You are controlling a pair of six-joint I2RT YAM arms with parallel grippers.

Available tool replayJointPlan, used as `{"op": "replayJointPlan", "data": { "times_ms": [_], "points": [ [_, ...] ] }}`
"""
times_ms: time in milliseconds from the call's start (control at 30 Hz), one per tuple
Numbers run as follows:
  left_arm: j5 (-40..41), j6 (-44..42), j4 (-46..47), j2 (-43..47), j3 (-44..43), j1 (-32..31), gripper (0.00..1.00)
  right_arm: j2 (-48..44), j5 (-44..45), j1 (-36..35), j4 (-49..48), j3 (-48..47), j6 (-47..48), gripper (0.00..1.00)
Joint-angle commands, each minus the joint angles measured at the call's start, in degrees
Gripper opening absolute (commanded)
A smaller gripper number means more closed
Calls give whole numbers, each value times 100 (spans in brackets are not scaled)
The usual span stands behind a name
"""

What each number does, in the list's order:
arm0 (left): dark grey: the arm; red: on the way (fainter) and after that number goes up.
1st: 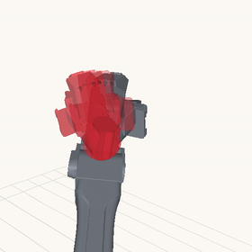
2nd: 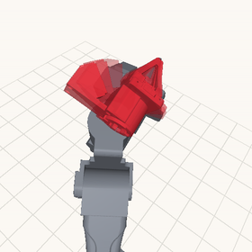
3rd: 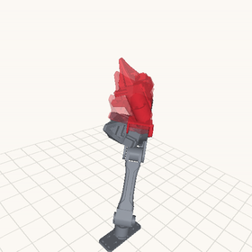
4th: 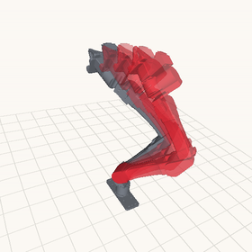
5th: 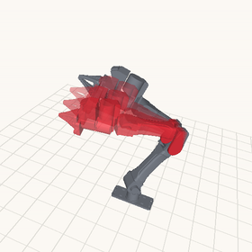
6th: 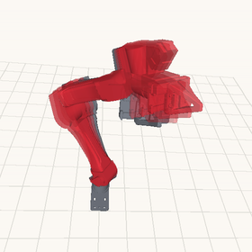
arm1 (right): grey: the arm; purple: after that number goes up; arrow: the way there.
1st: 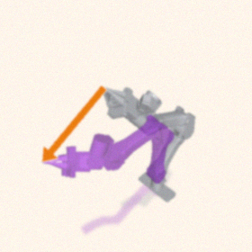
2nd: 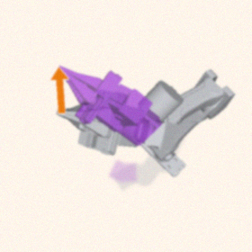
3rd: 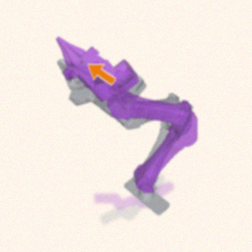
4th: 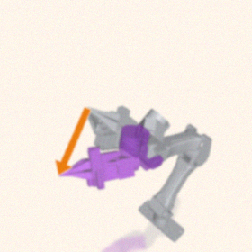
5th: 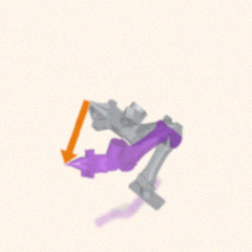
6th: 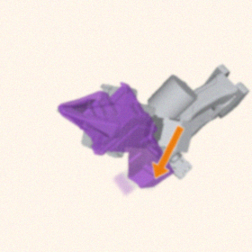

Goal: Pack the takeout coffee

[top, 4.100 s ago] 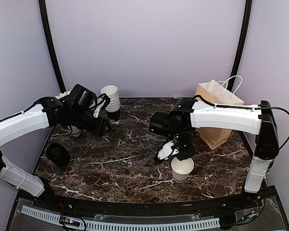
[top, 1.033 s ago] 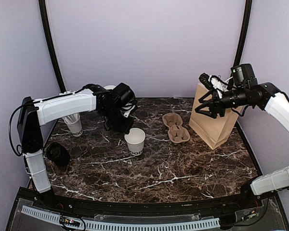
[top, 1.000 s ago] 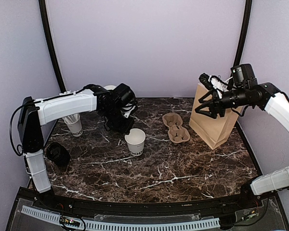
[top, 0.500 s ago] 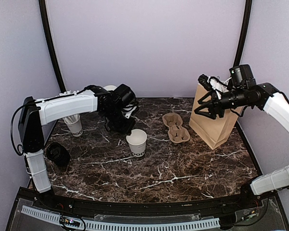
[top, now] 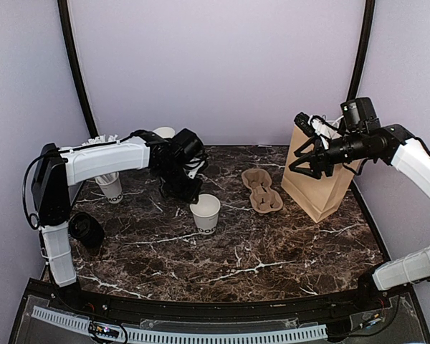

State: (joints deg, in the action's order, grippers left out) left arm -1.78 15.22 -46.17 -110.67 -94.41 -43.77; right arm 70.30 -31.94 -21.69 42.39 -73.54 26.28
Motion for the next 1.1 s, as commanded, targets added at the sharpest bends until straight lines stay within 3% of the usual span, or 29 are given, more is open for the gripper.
{"op": "replayJointPlan", "data": {
  "times_ms": [0, 300, 433, 600, 833, 1067],
  "points": [
    [191, -18, -216, 88, -225, 36, 26, -28, -49, 3, -169, 41, 39, 60],
    [1164, 291, -1116, 1097, -190, 32, 41, 4, -66, -1, -129, -1, 61, 60],
    [1685, 774, -1611, 1964, 472, 41, 46, 52, -126, 1, -135, -18, 62, 60],
    [1582, 1571, -1630, 3236, 1924, 48, 53, 153, -191, -1, -111, -83, 87, 60],
    [2143, 2757, -1958, 4329, 3249, 167, 62, 270, -394, -1, -74, -152, 87, 60],
    [2271, 2859, -1964, 5094, 3734, 1170, 64, 167, -420, 4, -72, -81, 92, 60]
  ]
}}
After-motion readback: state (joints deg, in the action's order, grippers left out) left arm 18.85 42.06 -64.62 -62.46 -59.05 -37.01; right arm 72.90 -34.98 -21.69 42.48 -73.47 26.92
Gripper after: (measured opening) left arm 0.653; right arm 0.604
